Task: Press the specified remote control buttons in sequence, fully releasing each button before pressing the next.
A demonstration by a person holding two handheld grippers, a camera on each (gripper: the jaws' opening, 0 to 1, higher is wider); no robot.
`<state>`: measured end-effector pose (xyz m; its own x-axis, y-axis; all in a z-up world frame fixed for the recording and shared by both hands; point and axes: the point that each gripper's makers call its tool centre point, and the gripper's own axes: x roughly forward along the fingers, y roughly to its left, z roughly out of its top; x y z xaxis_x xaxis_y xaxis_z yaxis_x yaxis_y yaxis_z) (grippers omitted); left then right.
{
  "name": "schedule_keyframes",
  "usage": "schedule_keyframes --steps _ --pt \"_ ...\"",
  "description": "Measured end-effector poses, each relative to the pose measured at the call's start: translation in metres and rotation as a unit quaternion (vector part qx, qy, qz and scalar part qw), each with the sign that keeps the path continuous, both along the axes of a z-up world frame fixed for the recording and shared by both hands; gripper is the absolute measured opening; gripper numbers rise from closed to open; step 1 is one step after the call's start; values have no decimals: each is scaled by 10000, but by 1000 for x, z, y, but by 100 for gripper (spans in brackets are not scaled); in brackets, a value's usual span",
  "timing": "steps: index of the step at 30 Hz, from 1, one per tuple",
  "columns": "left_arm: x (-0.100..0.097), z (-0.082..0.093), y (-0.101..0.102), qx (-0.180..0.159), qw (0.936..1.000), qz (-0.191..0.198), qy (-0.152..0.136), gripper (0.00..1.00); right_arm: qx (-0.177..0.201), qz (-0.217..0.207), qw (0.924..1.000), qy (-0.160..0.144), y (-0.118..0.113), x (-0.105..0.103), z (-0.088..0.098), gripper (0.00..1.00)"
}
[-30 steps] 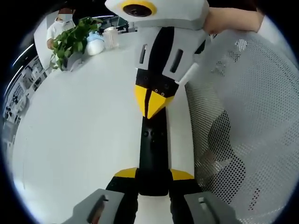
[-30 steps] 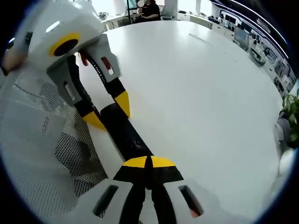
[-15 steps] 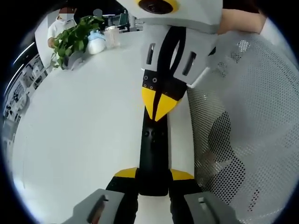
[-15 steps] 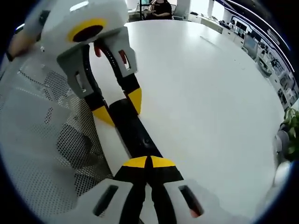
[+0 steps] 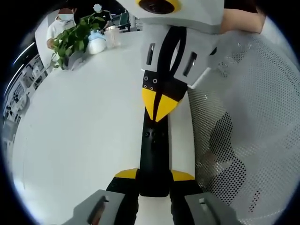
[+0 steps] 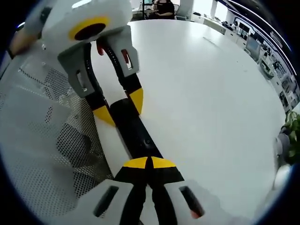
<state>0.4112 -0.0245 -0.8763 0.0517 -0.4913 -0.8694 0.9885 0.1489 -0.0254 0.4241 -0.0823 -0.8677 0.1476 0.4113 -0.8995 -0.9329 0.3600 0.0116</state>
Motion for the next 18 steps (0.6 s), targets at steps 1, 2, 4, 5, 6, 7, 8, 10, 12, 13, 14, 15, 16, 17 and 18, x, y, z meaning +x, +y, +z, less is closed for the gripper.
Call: schedule_keyframes --steps 1,2,4,5,6,7,8,10,12,13,14,15,16,17,18 --pt "0 0 0 15 10000 -18 -14 24 2 -16 10000 1 0 0 0 0" --pt "0 0 0 17 10000 -22 -18 24 1 -34 10000 5 0 0 0 0" --pt "0 0 0 14 10000 -39 -23 24 -3 -50 10000 6 0 0 0 0" --pt "0 0 0 15 10000 -46 -23 24 -4 -56 10000 7 0 0 0 0" --pt "0 0 0 15 10000 -45 -21 24 -8 -52 10000 5 0 0 0 0" --pt "0 0 0 3 10000 -38 -21 24 -12 -40 10000 6 0 0 0 0" --pt "0 0 0 -14 10000 -27 -16 24 -16 -31 10000 8 0 0 0 0" --pt "0 0 0 -42 10000 6 12 24 -24 -1 10000 -2 0 0 0 0" --pt "0 0 0 -50 10000 15 25 24 -27 12 10000 -16 0 0 0 0" --pt "1 0 0 -48 10000 20 24 24 -30 21 10000 -20 0 0 0 0" --pt "1 -1 0 -40 10000 15 14 24 -39 39 10000 -27 0 0 0 0" --pt "0 -1 0 -37 10000 11 10 24 -46 52 10000 -33 0 0 -1 0" --pt "0 -1 0 -29 10000 6 1 24 -55 60 10000 -38 0 0 -1 0" --pt "0 -1 0 -28 10000 4 -1 24 -64 67 9999 -45 0 0 -1 0" --pt "0 0 0 -32 10000 8 2 24 -80 87 9999 -64 0 0 -1 0"
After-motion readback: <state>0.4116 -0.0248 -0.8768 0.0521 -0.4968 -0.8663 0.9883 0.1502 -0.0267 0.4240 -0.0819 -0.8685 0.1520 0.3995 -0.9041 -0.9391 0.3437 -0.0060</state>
